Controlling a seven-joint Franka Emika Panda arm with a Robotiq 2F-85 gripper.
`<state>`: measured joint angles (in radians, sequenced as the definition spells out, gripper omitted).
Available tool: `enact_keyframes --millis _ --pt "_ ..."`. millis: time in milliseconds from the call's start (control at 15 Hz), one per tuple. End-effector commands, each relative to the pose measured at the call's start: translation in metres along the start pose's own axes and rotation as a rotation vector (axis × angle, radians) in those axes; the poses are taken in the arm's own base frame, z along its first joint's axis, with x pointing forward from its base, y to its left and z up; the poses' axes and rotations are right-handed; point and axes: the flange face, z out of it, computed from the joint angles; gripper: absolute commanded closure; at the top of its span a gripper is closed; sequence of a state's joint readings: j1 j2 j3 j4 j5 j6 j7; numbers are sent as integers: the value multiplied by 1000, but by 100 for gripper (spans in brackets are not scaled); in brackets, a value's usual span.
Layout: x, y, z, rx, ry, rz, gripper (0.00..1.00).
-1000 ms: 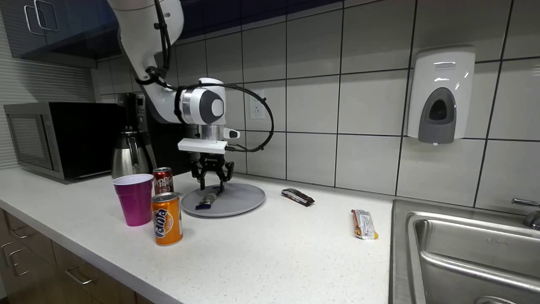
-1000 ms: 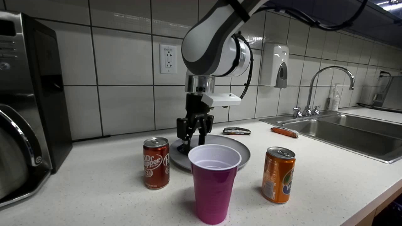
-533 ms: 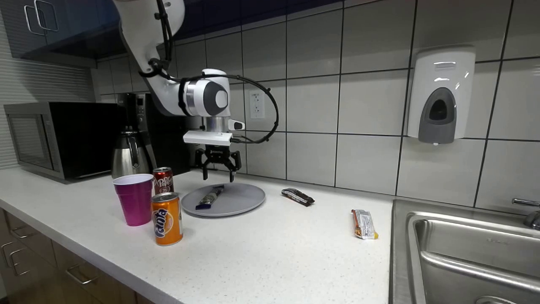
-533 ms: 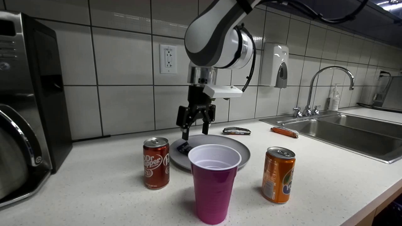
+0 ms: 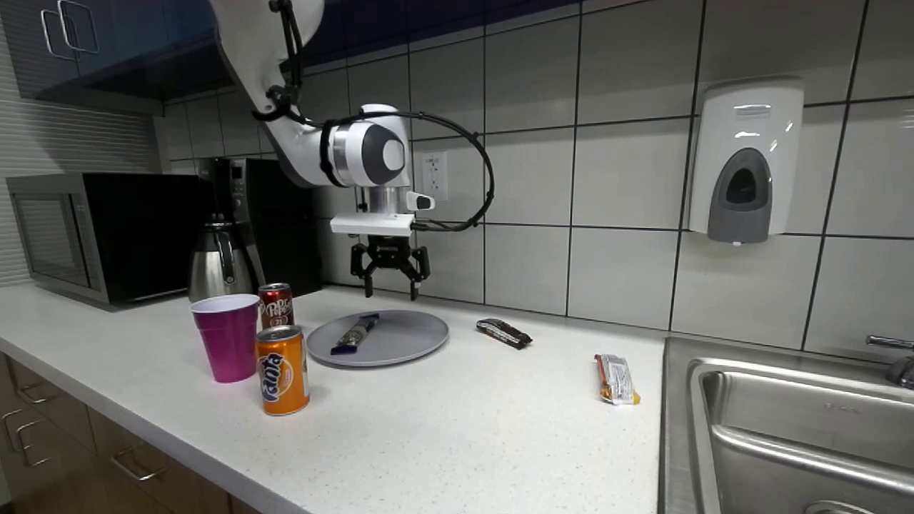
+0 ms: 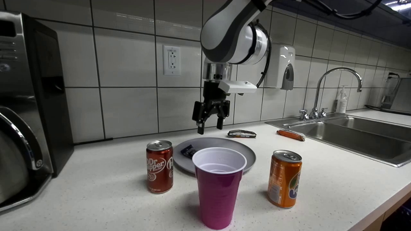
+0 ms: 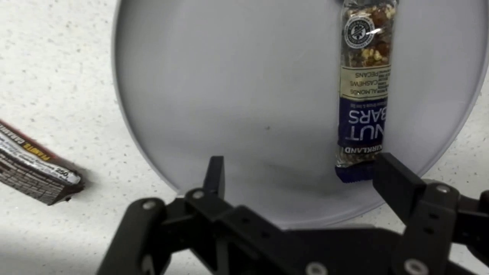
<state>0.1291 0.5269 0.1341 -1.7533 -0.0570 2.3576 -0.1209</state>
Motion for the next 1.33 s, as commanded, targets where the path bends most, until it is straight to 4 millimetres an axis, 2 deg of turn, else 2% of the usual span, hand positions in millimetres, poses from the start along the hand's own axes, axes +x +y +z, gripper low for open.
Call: enact_keyframes --millis 0,267,867,1133,1200,1267 --pt "-10 12 -19 15 -32 -59 0" --pt "-17 35 -19 19 -63 -155 0" --pt "-33 106 -11 13 -119 -310 0" --pt "-34 114 -18 4 -134 -353 0" --pt "-37 108 -9 9 -115 -314 0" --pt "-36 109 -10 7 -116 -320 0"
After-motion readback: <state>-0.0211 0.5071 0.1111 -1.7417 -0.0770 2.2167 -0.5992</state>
